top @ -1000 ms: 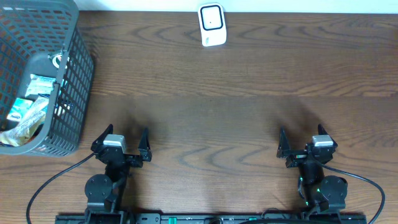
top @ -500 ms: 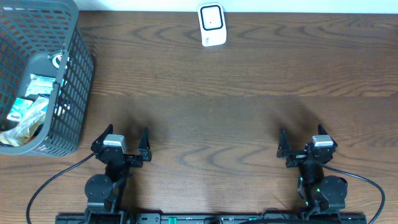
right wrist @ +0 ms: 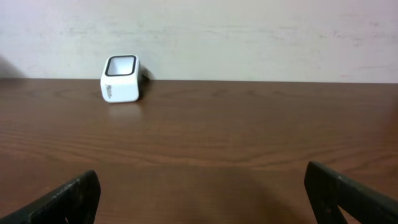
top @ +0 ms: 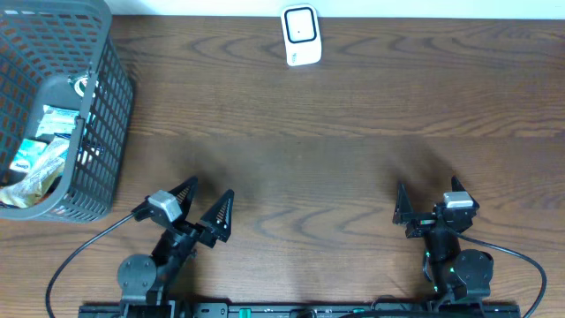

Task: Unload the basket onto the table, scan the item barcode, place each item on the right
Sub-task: 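Swing the left gripper over the grey basket and reach inside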

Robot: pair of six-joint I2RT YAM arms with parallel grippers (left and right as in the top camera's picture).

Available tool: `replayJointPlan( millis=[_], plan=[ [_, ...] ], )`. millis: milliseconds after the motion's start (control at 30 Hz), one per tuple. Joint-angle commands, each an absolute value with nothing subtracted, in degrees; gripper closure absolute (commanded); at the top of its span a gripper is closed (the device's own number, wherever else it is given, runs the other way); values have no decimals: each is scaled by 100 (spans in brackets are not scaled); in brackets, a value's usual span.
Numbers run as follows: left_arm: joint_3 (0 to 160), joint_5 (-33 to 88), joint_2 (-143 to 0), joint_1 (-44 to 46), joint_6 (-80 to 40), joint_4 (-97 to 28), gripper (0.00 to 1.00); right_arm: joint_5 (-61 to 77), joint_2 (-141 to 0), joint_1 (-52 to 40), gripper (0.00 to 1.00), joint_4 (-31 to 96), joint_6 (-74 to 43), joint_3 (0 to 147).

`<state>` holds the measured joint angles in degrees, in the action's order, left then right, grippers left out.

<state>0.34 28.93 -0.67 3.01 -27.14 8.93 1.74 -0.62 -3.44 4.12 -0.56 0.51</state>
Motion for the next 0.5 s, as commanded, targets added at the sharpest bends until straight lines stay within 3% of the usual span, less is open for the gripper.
replayJointPlan(
  millis=[0,133,367,467],
  plan=[
    [27,3199,-23,296,-3673,2021,2,204,-34,-294,1,425,-36,32],
    [121,3081,-23,296,-4241,3225,2,204,-34,-294,1,425,-36,32],
    [1024,2582,-222,292,-4495,3352,2,204,-34,-294,1,425,-36,32],
    [2137,2685,-1125,292,-4141,3347,2,204,-34,-294,1,425,-36,32]
  ],
)
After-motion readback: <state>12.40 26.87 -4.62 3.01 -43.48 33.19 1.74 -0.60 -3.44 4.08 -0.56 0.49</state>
